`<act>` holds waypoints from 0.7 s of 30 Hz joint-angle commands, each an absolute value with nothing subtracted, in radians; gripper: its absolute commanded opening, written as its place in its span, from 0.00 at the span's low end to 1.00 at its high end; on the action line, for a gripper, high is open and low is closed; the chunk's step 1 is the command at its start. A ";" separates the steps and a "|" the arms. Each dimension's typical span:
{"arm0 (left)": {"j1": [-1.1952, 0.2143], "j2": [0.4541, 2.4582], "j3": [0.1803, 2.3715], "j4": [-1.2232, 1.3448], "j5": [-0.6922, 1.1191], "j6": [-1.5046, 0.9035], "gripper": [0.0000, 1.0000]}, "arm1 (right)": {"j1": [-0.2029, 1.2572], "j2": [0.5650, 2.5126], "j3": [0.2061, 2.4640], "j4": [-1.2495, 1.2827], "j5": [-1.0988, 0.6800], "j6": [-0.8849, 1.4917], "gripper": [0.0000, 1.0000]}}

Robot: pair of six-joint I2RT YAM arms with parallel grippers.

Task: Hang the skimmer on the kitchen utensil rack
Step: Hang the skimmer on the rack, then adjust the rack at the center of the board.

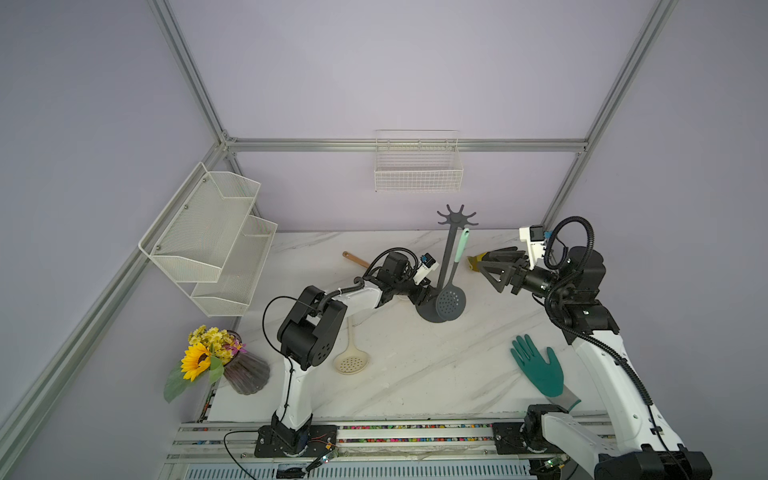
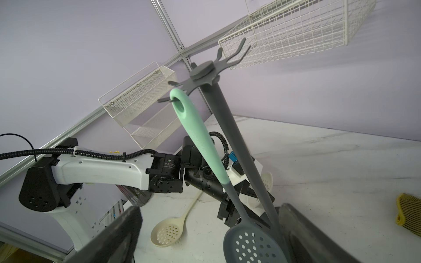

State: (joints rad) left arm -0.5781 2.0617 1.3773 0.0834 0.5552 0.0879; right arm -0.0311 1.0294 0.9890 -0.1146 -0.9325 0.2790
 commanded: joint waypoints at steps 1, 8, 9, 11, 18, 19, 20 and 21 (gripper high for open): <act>-0.580 2.083 1.387 0.093 0.595 0.109 0.65 | -0.031 1.032 0.991 -0.144 -0.936 0.231 0.97; -0.583 2.087 1.358 0.184 0.608 0.078 0.59 | -0.031 1.040 0.983 -0.145 -0.942 0.224 0.97; -0.583 2.092 1.364 0.190 0.609 0.076 0.57 | -0.031 1.040 0.983 -0.147 -0.940 0.225 0.97; -0.583 2.105 1.376 0.199 0.615 0.072 0.55 | -0.031 1.041 0.983 -0.153 -0.940 0.222 0.97; -0.587 2.137 1.387 0.271 0.648 0.027 0.50 | -0.031 1.041 0.992 -0.174 -0.944 0.213 0.97; -0.589 2.143 1.392 0.275 0.649 0.024 0.48 | -0.031 1.042 0.994 -0.176 -0.942 0.213 0.97; -0.590 2.152 1.397 0.275 0.650 0.022 0.43 | -0.031 1.042 0.994 -0.178 -0.942 0.212 0.97; -0.591 2.158 1.399 0.276 0.652 0.020 0.38 | -0.031 1.040 0.995 -0.179 -0.942 0.212 0.97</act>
State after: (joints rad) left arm -0.5835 2.1407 1.3647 0.2169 0.6231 0.0338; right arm -0.0311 1.0401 0.9890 -0.1543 -0.9333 0.2417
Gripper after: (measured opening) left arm 0.400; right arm 0.973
